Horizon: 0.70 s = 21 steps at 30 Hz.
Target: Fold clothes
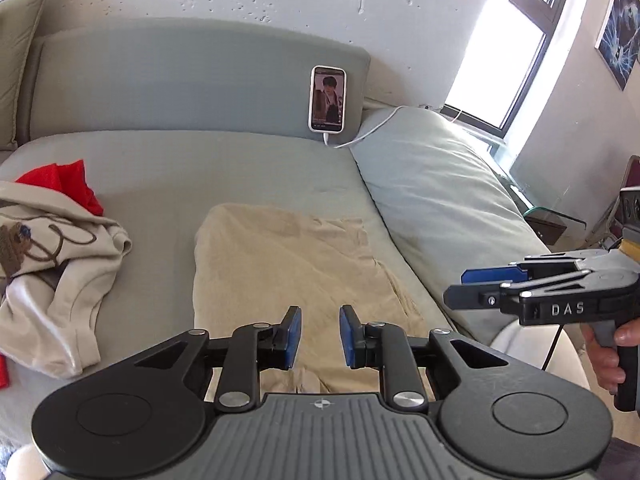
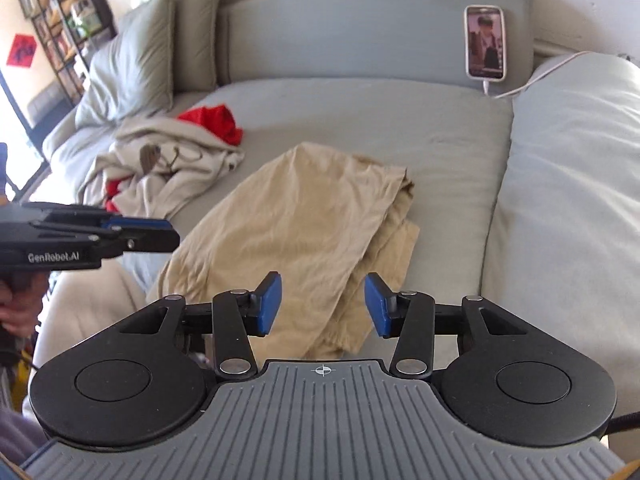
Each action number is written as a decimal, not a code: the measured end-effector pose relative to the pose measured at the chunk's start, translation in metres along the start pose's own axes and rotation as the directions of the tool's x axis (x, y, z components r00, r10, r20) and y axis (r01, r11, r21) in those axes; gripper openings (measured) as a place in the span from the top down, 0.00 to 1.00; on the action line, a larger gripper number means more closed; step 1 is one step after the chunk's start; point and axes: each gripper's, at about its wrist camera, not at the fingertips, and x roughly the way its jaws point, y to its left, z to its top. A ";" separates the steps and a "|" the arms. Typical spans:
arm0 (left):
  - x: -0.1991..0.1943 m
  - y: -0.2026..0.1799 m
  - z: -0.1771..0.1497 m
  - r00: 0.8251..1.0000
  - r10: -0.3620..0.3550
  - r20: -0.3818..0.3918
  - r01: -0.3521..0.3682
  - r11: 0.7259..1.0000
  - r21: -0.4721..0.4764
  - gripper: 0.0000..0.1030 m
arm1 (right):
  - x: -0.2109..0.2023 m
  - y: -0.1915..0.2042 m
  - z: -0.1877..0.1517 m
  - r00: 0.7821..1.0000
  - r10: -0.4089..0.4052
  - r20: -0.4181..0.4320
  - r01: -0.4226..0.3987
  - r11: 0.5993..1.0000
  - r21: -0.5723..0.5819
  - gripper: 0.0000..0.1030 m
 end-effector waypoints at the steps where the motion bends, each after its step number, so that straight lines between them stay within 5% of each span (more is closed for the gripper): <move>1: 0.014 -0.001 -0.001 1.000 0.005 -0.011 -0.005 1.000 0.026 0.83 | 0.007 -0.003 0.008 1.000 -0.016 0.015 0.016 1.000 0.018 0.53; 3: 0.041 -0.003 -0.010 0.996 0.005 -0.086 0.001 0.998 0.066 0.94 | 0.028 -0.010 0.022 0.998 -0.054 0.032 0.052 0.997 0.060 0.55; 5: 0.059 -0.009 -0.028 0.988 -0.018 -0.151 0.032 0.996 0.088 0.94 | 0.051 -0.016 0.033 0.996 -0.079 0.044 0.074 0.991 0.113 0.67; 6: 0.060 -0.013 -0.034 0.990 -0.019 -0.142 0.033 0.994 0.099 0.94 | 0.062 -0.019 0.038 0.996 -0.080 0.046 0.074 0.989 0.131 0.74; 14: 0.064 -0.012 -0.039 0.991 -0.008 -0.132 0.016 0.998 0.058 0.94 | 0.149 -0.006 0.050 1.000 -0.018 -0.015 0.019 0.999 0.035 0.75; 17: 0.066 -0.012 -0.037 0.990 -0.011 -0.140 0.018 0.998 0.052 0.94 | 0.177 -0.003 0.039 0.985 -0.161 -0.068 0.154 0.983 -0.097 0.79; 18: 0.066 -0.012 -0.036 0.990 -0.009 -0.141 0.017 0.998 0.056 0.94 | 0.179 -0.009 0.034 0.979 -0.193 -0.058 0.186 0.977 -0.107 0.98; 21: 0.067 -0.012 -0.037 0.990 -0.005 -0.140 0.013 0.998 0.061 0.94 | 0.172 -0.036 0.027 0.955 -0.294 -0.045 0.295 0.956 0.004 1.00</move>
